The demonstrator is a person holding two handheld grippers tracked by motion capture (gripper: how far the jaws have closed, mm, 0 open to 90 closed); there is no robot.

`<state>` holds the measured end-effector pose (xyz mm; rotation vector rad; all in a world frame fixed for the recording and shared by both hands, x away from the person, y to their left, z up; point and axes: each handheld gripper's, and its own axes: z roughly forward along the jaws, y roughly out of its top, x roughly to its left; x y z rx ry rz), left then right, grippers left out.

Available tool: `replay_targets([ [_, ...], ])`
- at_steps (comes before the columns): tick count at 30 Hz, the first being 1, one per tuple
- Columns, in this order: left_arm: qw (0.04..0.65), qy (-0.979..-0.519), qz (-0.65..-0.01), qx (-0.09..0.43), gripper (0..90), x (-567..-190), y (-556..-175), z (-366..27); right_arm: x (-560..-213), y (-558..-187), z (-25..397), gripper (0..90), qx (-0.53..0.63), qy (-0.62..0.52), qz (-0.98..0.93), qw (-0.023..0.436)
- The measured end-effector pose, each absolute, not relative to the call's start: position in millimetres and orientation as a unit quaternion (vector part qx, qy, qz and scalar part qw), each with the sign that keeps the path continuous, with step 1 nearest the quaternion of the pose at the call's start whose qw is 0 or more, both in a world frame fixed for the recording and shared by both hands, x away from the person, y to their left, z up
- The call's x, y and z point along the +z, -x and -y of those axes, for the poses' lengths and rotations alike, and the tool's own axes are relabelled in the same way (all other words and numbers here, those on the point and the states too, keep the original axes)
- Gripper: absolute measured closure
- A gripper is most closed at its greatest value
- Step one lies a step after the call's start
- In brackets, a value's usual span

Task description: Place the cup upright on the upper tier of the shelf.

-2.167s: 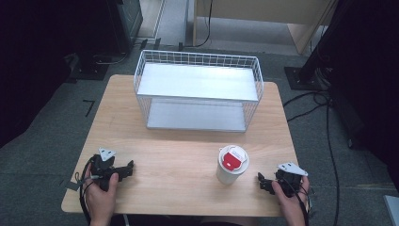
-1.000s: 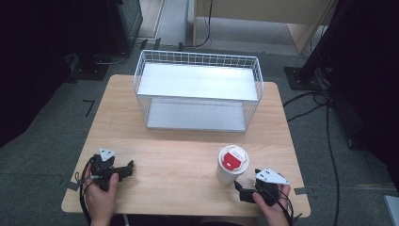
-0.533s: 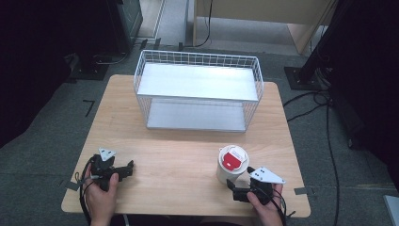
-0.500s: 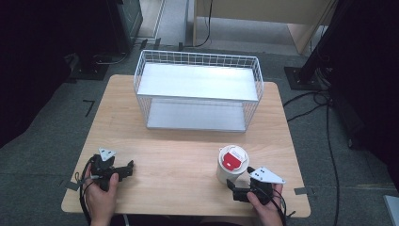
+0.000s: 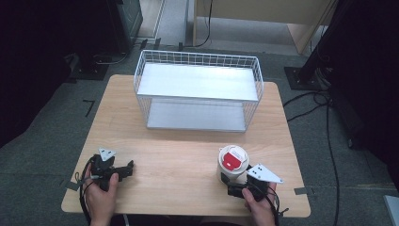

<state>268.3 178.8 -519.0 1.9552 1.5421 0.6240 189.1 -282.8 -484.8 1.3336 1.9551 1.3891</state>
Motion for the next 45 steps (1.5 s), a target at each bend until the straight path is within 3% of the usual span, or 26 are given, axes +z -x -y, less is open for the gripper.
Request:
replay_targets([
  [11, 0.283, -0.731, -0.576, 0.233, 0.0, -519, -268, -179, -491, -202, 274, 5.3, 0.514, -0.475, -0.685, 0.201],
  [18, 0.283, -0.731, -0.576, 0.233, 0.0, -519, -268, -179, -488, -204, 265, 8.5, 0.514, -0.475, -0.67, 0.248],
  [26, 0.284, -0.731, -0.576, 0.232, 0.0, -519, -268, -179, -486, -204, 264, 8.7, 0.525, -0.468, -0.67, 0.238],
  [45, 0.287, -0.734, -0.571, 0.23, 0.0, -519, -269, -178, -451, -218, 256, 8.7, 0.56, -0.455, -0.642, 0.259],
])
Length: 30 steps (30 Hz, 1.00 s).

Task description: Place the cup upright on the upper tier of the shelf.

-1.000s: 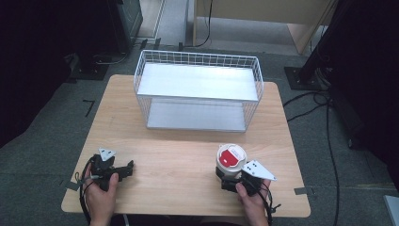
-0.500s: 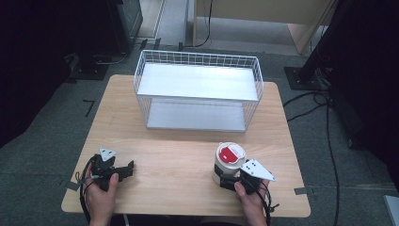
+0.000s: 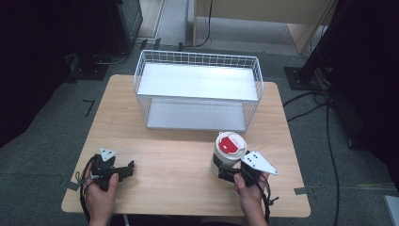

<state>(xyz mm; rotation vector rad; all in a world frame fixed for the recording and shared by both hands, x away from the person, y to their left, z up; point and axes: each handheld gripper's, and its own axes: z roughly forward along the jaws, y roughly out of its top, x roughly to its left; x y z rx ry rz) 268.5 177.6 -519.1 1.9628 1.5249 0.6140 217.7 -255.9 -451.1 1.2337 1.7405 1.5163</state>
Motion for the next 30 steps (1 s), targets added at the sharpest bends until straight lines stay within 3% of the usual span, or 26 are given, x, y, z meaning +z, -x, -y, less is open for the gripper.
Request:
replay_targets([
  [30, 0.287, -0.736, -0.569, 0.23, 0.0, -519, -269, -178, -382, -249, 253, 8.9, 0.581, -0.445, -0.608, 0.309],
])
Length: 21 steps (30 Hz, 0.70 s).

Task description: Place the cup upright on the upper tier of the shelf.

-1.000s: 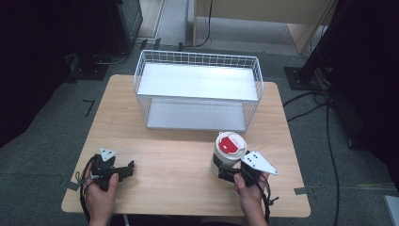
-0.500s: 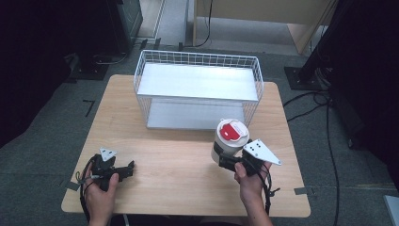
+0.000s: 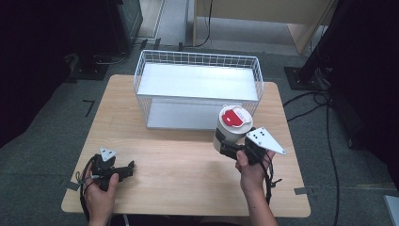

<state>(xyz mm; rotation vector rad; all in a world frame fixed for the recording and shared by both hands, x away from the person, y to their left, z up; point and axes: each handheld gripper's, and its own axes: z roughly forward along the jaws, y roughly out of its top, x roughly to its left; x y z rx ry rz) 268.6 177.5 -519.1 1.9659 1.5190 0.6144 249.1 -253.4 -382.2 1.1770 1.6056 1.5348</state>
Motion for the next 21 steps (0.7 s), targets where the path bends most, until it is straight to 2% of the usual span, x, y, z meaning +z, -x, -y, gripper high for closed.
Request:
replay_targets([
  [21, 0.287, -0.735, -0.569, 0.23, 0.0, -519, -269, -177, -342, -276, 245, 8.9, 0.598, -0.437, -0.585, 0.332],
])
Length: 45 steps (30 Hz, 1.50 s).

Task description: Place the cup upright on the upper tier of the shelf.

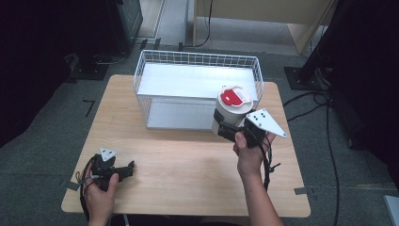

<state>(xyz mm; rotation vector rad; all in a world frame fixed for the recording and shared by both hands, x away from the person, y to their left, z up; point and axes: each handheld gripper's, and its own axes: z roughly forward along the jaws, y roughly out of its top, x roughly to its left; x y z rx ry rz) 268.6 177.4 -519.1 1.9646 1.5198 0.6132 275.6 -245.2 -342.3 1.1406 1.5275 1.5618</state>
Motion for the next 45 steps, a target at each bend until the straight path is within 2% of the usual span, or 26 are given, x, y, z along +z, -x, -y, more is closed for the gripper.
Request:
replay_targets([
  [24, 0.288, -0.735, -0.569, 0.23, 0.0, -519, -269, -177, -301, -317, 224, 8.9, 0.598, -0.423, -0.568, 0.375],
  [45, 0.288, -0.735, -0.569, 0.23, 0.0, -519, -269, -177, -304, -380, 211, 8.9, 0.575, -0.45, -0.568, 0.38],
])
